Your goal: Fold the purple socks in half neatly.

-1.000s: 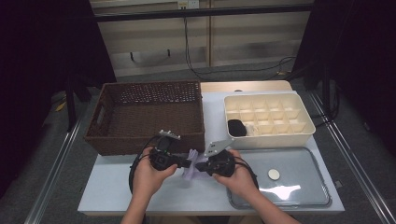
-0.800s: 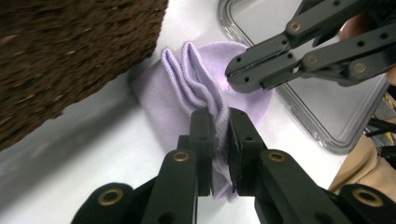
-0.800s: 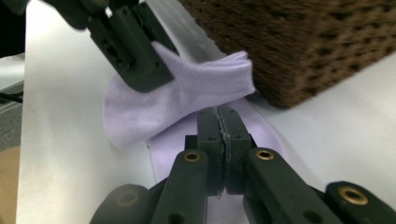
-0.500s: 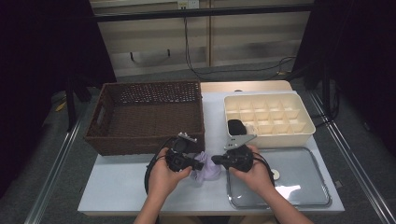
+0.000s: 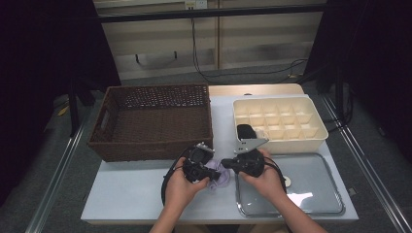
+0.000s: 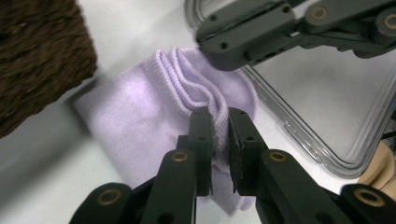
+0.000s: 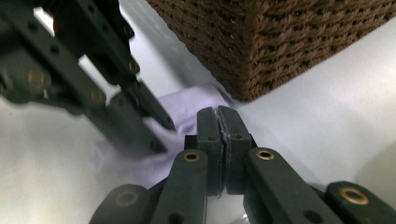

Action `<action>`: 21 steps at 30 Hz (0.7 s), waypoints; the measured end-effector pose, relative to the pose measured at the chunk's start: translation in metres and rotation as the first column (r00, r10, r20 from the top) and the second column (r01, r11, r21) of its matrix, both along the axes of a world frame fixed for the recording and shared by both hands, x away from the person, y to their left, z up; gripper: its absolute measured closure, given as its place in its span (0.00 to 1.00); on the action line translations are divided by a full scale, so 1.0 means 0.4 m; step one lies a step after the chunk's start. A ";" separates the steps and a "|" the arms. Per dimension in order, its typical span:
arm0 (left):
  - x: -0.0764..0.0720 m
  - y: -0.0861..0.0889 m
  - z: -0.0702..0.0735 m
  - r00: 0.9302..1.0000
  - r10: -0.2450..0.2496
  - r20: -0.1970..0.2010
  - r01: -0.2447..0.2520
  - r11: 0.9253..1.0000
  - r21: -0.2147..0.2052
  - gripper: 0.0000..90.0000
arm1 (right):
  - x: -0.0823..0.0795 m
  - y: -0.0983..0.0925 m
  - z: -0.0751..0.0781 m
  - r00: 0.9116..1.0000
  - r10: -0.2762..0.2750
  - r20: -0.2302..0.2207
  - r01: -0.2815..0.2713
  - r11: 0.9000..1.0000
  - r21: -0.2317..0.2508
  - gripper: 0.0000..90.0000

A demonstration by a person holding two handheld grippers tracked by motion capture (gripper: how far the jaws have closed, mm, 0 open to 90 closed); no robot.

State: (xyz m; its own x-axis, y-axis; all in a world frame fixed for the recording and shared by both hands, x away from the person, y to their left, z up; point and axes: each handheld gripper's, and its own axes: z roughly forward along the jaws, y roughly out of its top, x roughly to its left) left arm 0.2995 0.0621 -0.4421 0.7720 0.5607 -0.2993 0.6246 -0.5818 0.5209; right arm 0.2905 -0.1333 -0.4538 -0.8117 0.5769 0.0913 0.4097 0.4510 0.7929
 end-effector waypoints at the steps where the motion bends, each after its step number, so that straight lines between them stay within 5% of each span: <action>1: -0.001 -0.003 -0.002 1.000 0.000 -0.004 0.000 1.000 -0.003 0.90 | 0.001 0.002 0.001 1.000 0.001 0.001 -0.001 1.000 0.001 0.98; 12: -0.008 -0.025 -0.016 1.000 -0.020 0.011 0.020 1.000 -0.005 0.87 | 0.009 0.019 -0.003 1.000 0.004 0.005 -0.004 1.000 0.003 0.97; 21: -0.019 -0.026 -0.015 1.000 -0.027 0.015 0.027 1.000 -0.016 0.76 | 0.013 0.018 -0.046 0.999 0.004 -0.034 -0.005 0.999 -0.038 0.97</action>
